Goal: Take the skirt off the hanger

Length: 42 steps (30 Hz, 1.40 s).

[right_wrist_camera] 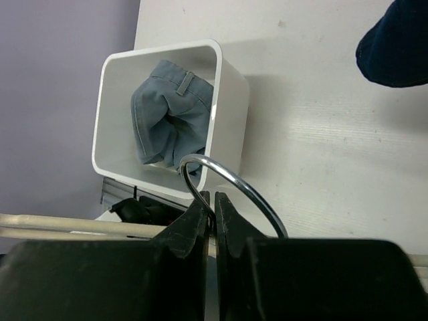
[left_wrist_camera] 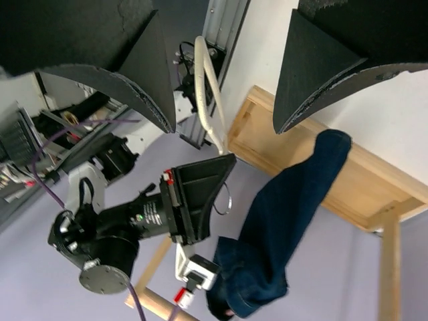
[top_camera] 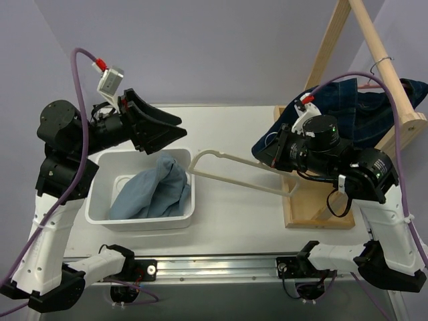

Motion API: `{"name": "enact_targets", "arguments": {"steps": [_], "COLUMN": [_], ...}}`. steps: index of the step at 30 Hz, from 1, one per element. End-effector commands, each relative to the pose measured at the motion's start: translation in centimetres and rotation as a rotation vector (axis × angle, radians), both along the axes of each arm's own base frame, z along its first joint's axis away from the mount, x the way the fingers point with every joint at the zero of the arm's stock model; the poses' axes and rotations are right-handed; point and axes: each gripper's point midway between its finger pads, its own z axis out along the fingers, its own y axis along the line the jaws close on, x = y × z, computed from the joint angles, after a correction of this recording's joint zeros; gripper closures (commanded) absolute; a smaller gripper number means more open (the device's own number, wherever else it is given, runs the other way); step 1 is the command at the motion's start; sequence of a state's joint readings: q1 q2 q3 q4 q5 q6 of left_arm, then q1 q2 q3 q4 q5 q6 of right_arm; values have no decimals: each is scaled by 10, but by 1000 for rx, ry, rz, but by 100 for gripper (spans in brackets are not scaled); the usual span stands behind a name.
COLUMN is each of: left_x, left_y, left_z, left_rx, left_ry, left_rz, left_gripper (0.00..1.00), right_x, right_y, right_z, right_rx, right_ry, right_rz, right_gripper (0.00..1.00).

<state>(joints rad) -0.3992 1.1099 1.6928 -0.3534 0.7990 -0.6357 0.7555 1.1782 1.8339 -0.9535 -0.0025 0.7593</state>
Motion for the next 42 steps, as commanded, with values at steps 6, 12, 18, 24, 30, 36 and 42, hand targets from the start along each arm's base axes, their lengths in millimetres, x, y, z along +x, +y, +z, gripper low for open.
{"name": "enact_targets", "arguments": {"steps": [6, 12, 18, 24, 30, 36, 42], "left_x": [-31, -44, -45, -28, -14, -5, 2], "left_y": [-15, -32, -48, -45, -45, -55, -73], "left_z": [-12, -35, -58, -72, -64, -51, -39], "left_rx": [26, 96, 188, 281, 264, 216, 167], "left_ry": [-42, -16, 6, 41, 42, 1, -31], "left_rz": [-208, -252, -238, -135, -55, -50, -91], "left_gripper": [31, 31, 32, 72, 98, 98, 98], "right_x": [3, 7, 10, 7, -8, -34, -65], "right_y": [-3, 1, 6, 5, -1, -21, -37], "right_z": [18, 18, 21, 28, 40, 37, 25], "right_rx": [2, -3, 13, 35, 70, 83, 95], "right_ry": [-50, -47, -46, -53, -86, -87, -110], "right_rz": [-11, -12, -10, -9, 34, 49, 120], "right_gripper": [100, 100, 100, 100, 26, 7, 96]}}
